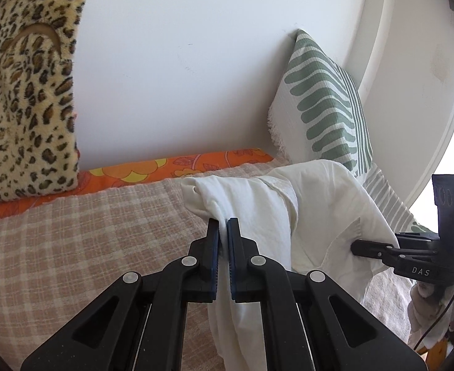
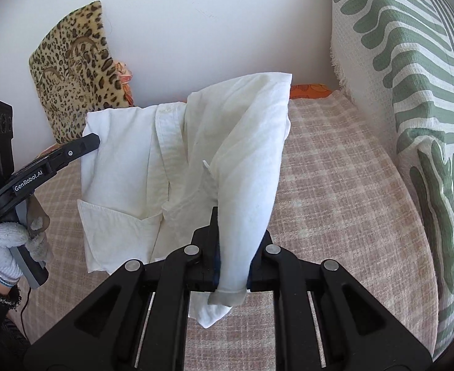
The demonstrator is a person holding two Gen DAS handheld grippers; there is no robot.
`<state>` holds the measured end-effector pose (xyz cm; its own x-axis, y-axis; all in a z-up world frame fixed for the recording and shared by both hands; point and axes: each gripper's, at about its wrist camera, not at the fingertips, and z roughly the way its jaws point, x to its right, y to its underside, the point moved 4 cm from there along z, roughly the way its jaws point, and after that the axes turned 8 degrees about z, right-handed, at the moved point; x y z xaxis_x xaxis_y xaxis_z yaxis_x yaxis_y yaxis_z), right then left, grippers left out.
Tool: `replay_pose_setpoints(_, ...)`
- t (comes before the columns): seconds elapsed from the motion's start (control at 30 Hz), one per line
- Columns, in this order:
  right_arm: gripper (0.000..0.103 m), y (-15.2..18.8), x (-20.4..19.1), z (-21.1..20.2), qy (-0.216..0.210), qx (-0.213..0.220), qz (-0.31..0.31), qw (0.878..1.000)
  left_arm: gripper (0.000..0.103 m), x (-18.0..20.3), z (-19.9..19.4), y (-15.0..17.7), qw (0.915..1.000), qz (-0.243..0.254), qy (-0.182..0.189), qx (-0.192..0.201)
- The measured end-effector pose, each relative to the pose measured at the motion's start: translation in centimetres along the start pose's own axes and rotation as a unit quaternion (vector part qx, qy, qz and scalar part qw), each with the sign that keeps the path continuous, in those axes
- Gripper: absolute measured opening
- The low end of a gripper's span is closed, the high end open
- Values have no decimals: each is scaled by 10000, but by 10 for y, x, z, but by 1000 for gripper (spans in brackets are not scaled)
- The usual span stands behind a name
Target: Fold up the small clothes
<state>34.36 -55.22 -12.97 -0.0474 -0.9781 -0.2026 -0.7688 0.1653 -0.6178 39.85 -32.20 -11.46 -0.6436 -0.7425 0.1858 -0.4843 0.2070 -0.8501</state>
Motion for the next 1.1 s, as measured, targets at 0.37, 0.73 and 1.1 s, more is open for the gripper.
replay_pose_setpoints(0.37,31,-3,23,32,813,-184,-25,9965,12,-7,7,2,9982,242,-543,-124)
replay_pose_setpoints(0.73,53,10,9,-10,892,227,136,9957,56,14,-26,1,9977,433,-518,13)
replay_pose_setpoints(1.1,60,32,-1,-65,936,703,301,9927,66,30,-71,13,9976,413,-537,105)
